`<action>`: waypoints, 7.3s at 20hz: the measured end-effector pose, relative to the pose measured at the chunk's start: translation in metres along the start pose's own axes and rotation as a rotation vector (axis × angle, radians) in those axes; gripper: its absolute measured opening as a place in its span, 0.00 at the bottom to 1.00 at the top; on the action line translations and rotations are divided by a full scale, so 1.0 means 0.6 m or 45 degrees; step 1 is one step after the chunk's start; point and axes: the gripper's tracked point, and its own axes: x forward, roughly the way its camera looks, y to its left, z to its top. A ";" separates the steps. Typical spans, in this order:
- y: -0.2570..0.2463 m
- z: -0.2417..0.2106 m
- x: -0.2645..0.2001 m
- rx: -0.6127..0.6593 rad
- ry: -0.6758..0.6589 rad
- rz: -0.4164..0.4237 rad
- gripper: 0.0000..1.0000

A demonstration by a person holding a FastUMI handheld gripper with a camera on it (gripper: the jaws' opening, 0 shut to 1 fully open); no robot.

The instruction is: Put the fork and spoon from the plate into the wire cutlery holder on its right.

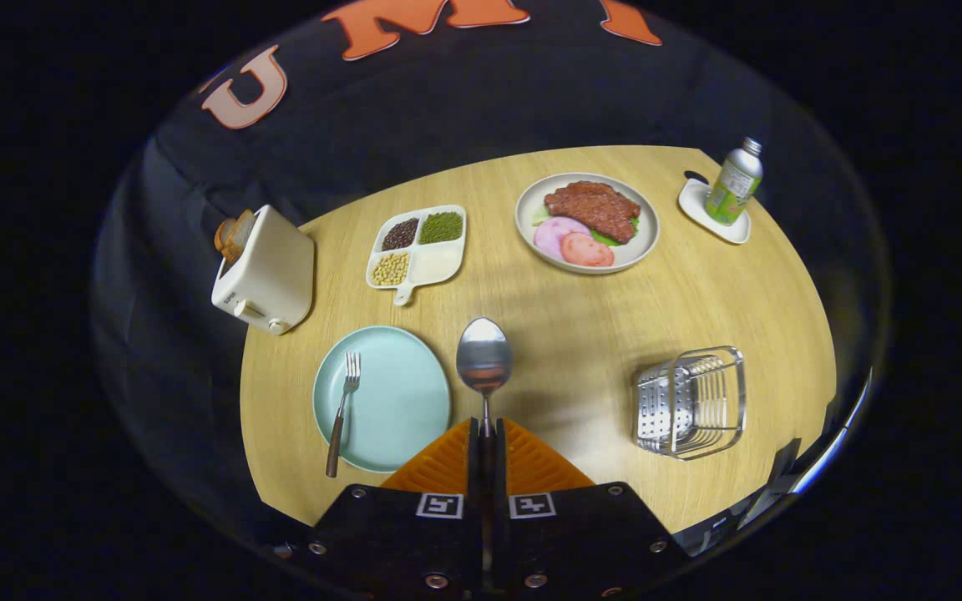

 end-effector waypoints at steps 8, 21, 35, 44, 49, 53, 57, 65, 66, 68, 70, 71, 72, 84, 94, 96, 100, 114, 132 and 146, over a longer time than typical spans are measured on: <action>-0.181 -0.004 -0.077 0.140 -0.087 -0.149 0.06; -0.251 -0.059 -0.061 -0.046 0.138 -0.233 0.06; -0.172 0.121 -0.109 -0.032 -0.410 -0.123 0.32; -0.004 0.211 -0.171 -0.204 -1.042 0.054 0.78; 0.104 0.184 -0.131 -0.319 -1.063 0.149 0.84; 0.189 0.151 -0.087 -0.390 -0.964 0.214 0.87; 0.265 0.131 -0.062 -0.413 -0.884 0.274 0.89; 0.345 0.030 0.049 -0.431 -0.439 0.253 0.94; 0.348 0.015 0.063 -0.424 -0.362 0.239 0.95; 0.351 -0.010 0.091 -0.430 -0.244 0.196 0.95; 0.355 -0.035 0.120 -0.440 -0.139 0.151 0.95; 0.355 -0.045 0.135 -0.439 -0.088 0.124 0.94; 0.356 -0.059 0.147 -0.440 -0.028 0.104 0.94; 0.336 -0.141 0.241 -0.468 0.465 -0.128 0.53; 0.334 -0.140 0.252 -0.440 0.531 -0.103 0.04; 0.320 -0.122 0.243 -0.453 0.466 -0.111 0.02; 0.295 -0.088 0.207 -0.422 0.362 -0.097 0.02; -0.006 -0.012 -0.016 -0.171 0.115 -0.194 0.02; -0.246 -0.084 -0.047 -0.364 0.690 -0.169 0.02; -0.233 -0.056 -0.031 -0.338 0.777 -0.182 0.10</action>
